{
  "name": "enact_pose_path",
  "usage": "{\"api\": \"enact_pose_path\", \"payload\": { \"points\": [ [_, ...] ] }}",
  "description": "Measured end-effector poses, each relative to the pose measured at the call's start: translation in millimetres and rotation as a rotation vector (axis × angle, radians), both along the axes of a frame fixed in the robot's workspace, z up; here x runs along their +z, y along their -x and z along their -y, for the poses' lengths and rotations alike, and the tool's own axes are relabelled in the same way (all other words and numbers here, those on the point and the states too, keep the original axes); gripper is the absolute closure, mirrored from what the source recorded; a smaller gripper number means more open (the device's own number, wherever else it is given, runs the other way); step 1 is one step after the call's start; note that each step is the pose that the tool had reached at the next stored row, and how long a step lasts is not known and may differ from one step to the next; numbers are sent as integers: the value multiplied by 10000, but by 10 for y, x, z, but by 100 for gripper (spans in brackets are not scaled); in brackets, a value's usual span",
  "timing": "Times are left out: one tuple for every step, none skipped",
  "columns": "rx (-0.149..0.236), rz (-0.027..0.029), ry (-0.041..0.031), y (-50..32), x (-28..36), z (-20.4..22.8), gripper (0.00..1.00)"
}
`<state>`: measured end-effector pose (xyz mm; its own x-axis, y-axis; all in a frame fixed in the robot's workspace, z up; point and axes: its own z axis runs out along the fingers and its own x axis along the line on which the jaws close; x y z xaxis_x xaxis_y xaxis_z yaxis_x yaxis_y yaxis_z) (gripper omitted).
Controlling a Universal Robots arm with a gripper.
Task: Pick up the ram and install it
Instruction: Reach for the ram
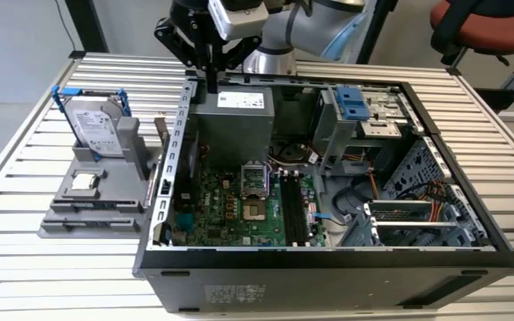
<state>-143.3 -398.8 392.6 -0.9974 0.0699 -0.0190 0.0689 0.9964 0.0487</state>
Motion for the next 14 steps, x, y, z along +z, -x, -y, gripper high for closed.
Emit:
{"api": "enact_pose_path", "payload": {
  "points": [
    [1,0,0,17,0,0,100],
    [2,0,0,40,0,0,100],
    [3,0,0,66,0,0,100],
    [6,0,0,99,0,0,100],
    [9,0,0,129,0,0,100],
    [12,0,0,166,0,0,100],
    [14,-1,0,206,0,0,100],
    [15,-1,1,246,0,0,100],
    [18,0,0,287,0,0,100],
    [21,0,1,324,0,0,100],
    [23,0,0,356,0,0,100],
    [25,-1,0,383,0,0,100],
    [27,0,0,405,0,0,100],
    [28,0,0,427,0,0,100]
  ]
}}
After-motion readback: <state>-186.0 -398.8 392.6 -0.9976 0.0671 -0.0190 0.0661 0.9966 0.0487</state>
